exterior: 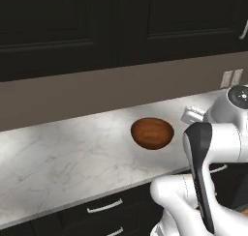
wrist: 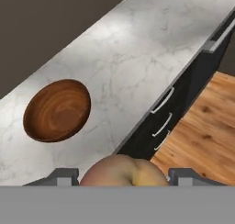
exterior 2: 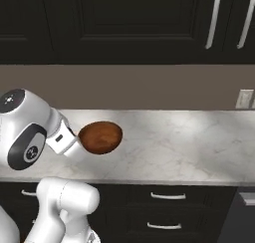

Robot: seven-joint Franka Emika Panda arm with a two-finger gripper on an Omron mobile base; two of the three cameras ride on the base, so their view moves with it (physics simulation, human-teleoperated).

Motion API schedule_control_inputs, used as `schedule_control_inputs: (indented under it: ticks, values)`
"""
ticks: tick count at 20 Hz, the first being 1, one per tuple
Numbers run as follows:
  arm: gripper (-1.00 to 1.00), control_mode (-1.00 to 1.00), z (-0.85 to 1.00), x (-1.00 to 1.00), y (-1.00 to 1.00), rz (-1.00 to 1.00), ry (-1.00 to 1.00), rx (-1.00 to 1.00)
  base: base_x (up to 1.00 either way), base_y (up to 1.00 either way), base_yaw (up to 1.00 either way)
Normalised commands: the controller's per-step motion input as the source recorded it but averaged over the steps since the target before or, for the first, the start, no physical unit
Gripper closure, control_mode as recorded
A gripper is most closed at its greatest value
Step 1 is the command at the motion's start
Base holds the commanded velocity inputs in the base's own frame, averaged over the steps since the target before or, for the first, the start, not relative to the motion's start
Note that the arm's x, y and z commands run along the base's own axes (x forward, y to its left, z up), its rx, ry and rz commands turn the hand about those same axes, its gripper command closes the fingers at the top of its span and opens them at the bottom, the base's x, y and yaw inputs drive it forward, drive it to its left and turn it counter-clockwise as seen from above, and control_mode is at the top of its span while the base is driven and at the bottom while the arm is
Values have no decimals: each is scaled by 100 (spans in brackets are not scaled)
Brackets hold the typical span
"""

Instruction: Take the lime, peach, and bell pepper from the freezer and place them in the bowl on the counter.

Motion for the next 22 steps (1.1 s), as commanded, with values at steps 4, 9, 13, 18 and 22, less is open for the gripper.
schedule_control_inputs:
  ticks: [4,9,13,18,22]
  values:
    - [100,100,0,0,0,0,0,0,8,12,31]
    - [100,-100,-15,88,0,4,0,0,0,0,0]
    - [100,-100,-29,100,4,0,0,0,0,0,0]
    - [100,-100,-56,100,7,0,2,0,0,0,0]
    - [100,-100,-49,100,12,0,2,0,0,0,0]
